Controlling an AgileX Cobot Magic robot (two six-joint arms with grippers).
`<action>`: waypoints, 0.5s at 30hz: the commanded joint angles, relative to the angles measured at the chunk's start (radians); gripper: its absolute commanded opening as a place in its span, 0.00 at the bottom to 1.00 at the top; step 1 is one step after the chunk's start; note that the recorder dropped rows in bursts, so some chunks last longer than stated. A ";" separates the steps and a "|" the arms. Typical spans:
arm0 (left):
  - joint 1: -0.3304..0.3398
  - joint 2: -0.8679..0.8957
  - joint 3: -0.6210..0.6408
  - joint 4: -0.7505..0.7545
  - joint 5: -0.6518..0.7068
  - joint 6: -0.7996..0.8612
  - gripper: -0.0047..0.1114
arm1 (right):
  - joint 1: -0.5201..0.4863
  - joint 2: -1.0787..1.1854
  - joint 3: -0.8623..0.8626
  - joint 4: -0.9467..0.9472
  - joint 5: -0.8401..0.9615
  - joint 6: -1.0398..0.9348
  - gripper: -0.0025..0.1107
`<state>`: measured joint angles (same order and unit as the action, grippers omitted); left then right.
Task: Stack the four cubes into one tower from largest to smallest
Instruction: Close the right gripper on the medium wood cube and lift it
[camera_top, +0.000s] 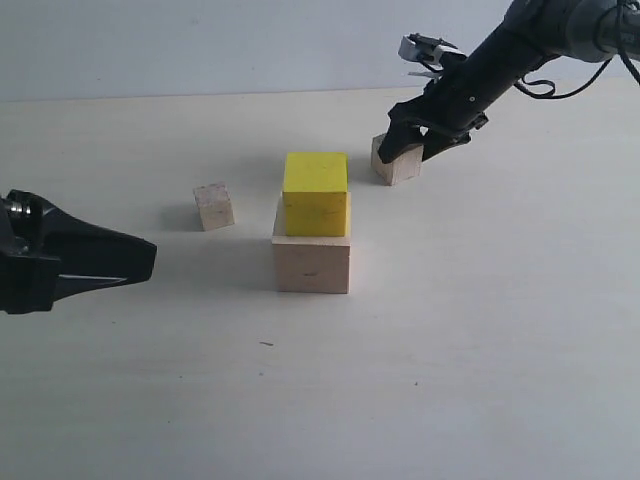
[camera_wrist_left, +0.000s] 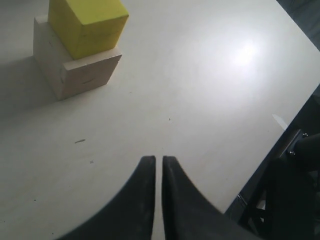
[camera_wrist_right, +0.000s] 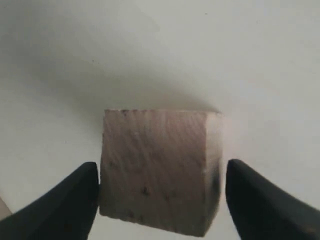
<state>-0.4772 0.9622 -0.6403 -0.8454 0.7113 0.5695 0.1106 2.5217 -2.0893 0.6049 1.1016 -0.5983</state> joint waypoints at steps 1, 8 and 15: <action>0.002 -0.008 0.002 0.005 -0.003 -0.003 0.11 | -0.002 0.004 -0.001 0.008 0.000 -0.009 0.72; 0.002 -0.008 0.002 0.021 -0.003 -0.003 0.11 | -0.002 0.004 -0.001 0.024 0.000 -0.009 0.72; 0.002 -0.008 0.002 0.036 -0.003 -0.003 0.11 | -0.002 -0.032 -0.003 0.006 0.000 -0.009 0.71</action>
<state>-0.4772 0.9622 -0.6403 -0.8225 0.7113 0.5695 0.1106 2.5265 -2.0893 0.6163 1.1016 -0.6001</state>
